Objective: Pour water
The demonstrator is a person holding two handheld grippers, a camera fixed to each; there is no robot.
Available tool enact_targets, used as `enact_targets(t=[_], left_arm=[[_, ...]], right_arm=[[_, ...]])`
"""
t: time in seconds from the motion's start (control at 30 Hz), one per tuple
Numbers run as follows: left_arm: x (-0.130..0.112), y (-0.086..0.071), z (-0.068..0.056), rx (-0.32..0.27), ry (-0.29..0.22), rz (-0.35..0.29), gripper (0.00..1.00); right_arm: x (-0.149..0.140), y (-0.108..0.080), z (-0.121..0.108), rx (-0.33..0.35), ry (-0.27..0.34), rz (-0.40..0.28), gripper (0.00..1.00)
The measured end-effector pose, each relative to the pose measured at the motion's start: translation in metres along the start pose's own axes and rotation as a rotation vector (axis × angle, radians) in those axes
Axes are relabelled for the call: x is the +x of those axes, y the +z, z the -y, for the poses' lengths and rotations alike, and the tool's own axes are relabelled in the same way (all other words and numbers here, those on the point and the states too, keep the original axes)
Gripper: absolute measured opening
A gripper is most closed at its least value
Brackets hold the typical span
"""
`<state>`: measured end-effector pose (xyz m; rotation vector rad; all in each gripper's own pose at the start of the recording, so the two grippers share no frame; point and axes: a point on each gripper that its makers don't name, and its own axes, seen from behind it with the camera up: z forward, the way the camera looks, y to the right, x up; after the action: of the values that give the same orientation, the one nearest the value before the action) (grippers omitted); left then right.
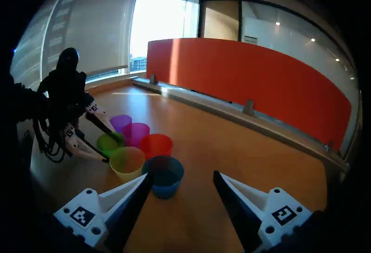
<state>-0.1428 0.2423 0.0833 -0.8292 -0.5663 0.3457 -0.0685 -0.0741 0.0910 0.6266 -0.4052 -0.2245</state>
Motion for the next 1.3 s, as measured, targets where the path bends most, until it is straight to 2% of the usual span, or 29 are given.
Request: enact_targets(t=[0.47, 0.67, 1.3], left_arm=[[0.015, -0.018, 0.011, 0.023, -0.029, -0.051, 0.85], [0.019, -0.025, 0.012, 0.029, -0.042, -0.07, 0.85], [0.045, -0.052, 0.015, 0.067, -0.041, -0.165, 0.85]], right_arm=[[-0.006, 0.007, 0.006, 0.021, -0.003, 0.021, 1.0], [-0.014, 0.011, 0.009, 0.033, -0.013, 0.045, 1.0], [-0.032, 0.02, 0.016, 0.082, -0.051, 0.111, 1.0]])
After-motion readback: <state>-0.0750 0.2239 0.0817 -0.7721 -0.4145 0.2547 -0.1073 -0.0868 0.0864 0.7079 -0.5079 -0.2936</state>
